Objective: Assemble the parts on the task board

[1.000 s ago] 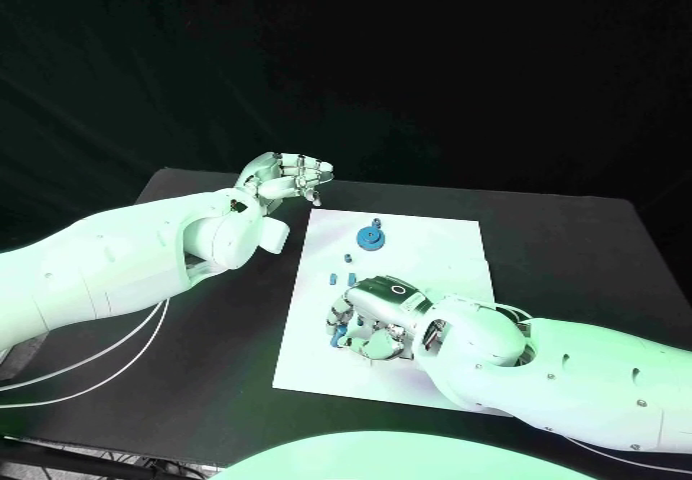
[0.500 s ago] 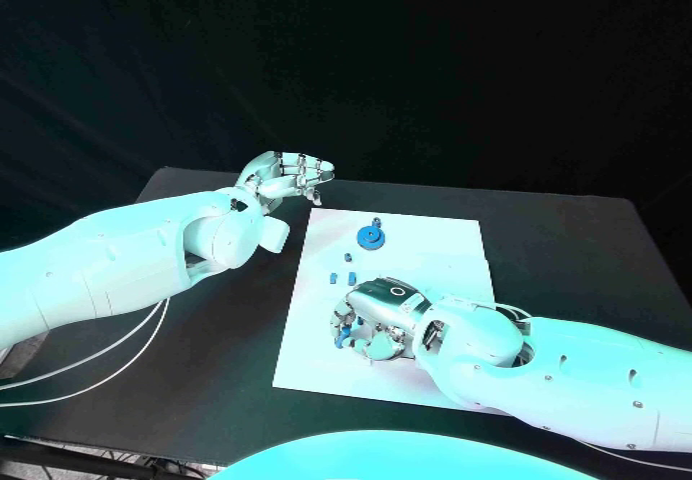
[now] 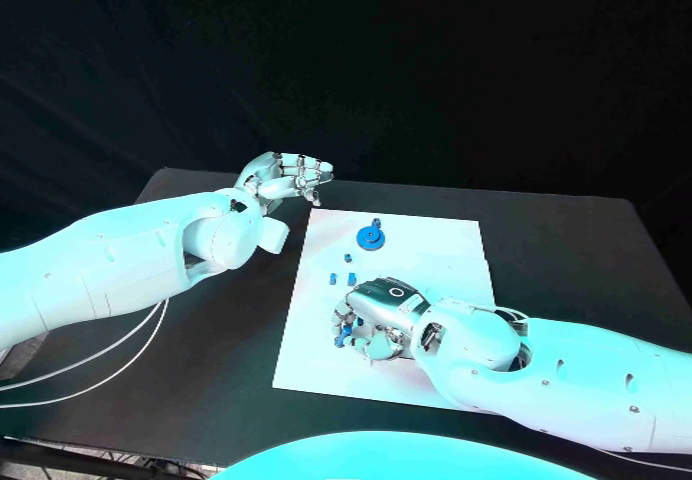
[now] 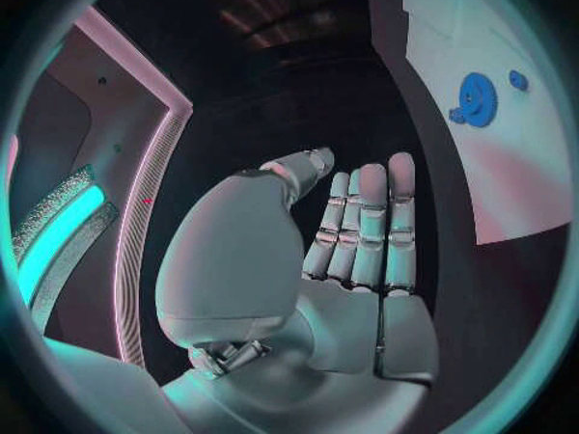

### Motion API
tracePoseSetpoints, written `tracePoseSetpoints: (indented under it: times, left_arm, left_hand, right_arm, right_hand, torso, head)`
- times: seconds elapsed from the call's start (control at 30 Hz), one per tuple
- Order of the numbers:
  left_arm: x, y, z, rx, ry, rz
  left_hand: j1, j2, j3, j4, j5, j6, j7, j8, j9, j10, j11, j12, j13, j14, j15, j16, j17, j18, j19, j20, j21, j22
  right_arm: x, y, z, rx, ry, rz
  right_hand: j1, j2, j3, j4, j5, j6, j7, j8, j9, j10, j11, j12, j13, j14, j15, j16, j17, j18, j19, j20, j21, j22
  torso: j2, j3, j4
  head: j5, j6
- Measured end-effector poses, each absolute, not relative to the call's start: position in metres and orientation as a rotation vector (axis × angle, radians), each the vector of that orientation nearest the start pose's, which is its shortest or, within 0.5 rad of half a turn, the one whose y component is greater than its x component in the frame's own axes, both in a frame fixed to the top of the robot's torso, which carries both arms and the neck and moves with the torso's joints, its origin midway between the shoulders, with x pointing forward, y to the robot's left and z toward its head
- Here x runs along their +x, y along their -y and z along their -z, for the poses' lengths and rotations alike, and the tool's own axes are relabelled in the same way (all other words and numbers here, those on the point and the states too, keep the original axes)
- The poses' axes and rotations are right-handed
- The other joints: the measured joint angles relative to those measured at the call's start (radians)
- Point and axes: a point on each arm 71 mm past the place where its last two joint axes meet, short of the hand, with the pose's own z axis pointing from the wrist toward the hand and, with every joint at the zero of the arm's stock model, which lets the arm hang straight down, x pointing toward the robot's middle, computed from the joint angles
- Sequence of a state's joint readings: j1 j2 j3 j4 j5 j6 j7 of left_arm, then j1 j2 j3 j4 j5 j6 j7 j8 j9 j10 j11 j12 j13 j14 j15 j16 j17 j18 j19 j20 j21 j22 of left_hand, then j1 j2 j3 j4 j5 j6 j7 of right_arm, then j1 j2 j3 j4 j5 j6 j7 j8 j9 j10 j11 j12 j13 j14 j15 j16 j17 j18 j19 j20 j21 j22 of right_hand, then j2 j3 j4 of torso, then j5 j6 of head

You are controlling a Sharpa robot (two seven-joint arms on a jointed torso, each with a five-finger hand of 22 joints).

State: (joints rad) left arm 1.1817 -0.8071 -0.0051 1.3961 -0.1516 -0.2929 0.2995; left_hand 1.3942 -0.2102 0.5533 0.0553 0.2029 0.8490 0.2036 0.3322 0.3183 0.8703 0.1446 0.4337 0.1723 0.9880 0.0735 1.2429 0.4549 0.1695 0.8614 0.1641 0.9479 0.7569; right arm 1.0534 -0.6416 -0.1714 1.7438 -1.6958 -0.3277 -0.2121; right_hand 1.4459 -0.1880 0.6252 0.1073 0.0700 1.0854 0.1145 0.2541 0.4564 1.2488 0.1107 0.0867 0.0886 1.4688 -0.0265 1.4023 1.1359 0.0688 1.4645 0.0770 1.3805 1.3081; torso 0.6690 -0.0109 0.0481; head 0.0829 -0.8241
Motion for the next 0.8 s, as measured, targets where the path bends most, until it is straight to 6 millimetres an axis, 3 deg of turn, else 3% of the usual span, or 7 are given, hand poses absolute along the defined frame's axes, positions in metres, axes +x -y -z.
tracePoseSetpoints:
  times: [0.3,0.4,0.53,0.6,0.8]
  left_arm:
    - [0.5131,-0.2277,0.1869,-1.032,-1.483,1.406]
    - [0.5131,-0.2276,0.1869,-1.032,-1.483,1.406]
    - [0.5131,-0.2276,0.1869,-1.032,-1.484,1.406]
    - [0.5131,-0.2276,0.1869,-1.031,-1.484,1.406]
    - [0.5131,-0.2278,0.1870,-1.031,-1.486,1.406]
  left_hand:
    - [0.000,0.000,0.000,0.000,0.000,0.000,0.000,0.000,0.000,0.000,0.000,0.000,0.000,0.000,0.000,0.000,0.000,0.000,0.000,0.000,0.000,0.000]
    - [0.000,0.000,0.000,0.000,0.000,0.000,0.000,0.000,0.000,0.000,0.000,0.000,0.000,0.000,0.000,0.000,0.000,0.000,0.000,0.000,0.000,0.000]
    - [0.000,0.000,0.000,0.000,0.000,0.000,0.000,0.000,0.000,0.000,0.000,0.000,0.000,0.000,0.000,0.000,0.000,0.000,0.000,0.000,0.000,0.000]
    - [0.000,0.000,0.000,0.000,0.000,0.000,0.000,0.000,0.000,0.000,0.000,0.000,0.000,0.000,0.000,0.000,0.000,0.000,0.000,0.000,0.000,0.000]
    - [0.000,0.000,-0.003,0.003,0.000,0.000,0.000,0.006,0.000,-0.004,0.004,0.000,0.000,0.000,0.000,0.000,0.000,0.000,0.000,0.000,0.000,0.000]
  right_arm:
    - [0.3579,0.0462,0.2558,-0.516,-1.736,-0.915]
    - [0.3579,0.0446,0.2568,-0.525,-1.742,-0.913]
    - [0.3579,0.0428,0.2582,-0.539,-1.751,-0.913]
    - [0.3577,0.0423,0.2585,-0.543,-1.754,-0.916]
    - [0.3571,0.0430,0.2612,-0.547,-1.763,-0.917]
  right_hand:
    - [-0.003,-0.003,-0.001,-0.002,0.004,-0.002,-0.001,0.000,-0.001,0.000,0.000,0.002,0.000,0.000,0.000,0.000,0.000,0.000,0.000,0.000,0.000,0.000]
    - [-0.042,-0.028,-0.004,-0.018,0.029,-0.009,0.006,0.000,0.002,0.000,0.000,0.005,0.003,0.000,0.000,0.000,-0.008,0.000,0.000,0.000,0.000,0.000]
    - [-0.109,-0.065,-0.035,-0.003,0.060,-0.047,0.018,-0.031,-0.012,0.038,-0.040,-0.015,0.001,-0.003,0.005,0.000,-0.012,0.000,0.000,0.000,-0.008,0.000]
    - [-0.122,-0.078,-0.046,0.002,0.070,-0.055,0.023,-0.041,-0.018,0.030,-0.048,-0.018,0.000,-0.003,0.005,0.000,-0.012,0.000,0.000,0.000,-0.014,0.000]
    - [-0.134,-0.093,-0.073,-0.004,0.075,-0.094,0.027,-0.070,-0.032,-0.026,-0.032,-0.020,-0.007,-0.002,0.012,0.000,-0.014,0.000,0.000,0.008,-0.025,0.000]
  torso:
    - [0.000,-0.0001,0.0000]
    - [0.000,-0.0001,0.0000]
    - [0.000,-0.0004,0.0003]
    - [0.000,-0.0004,0.0004]
    - [0.000,-0.0003,0.0004]
  head:
    - [0.002,0.000]
    - [0.002,-0.001]
    - [0.002,-0.002]
    - [0.002,-0.002]
    - [0.000,-0.002]
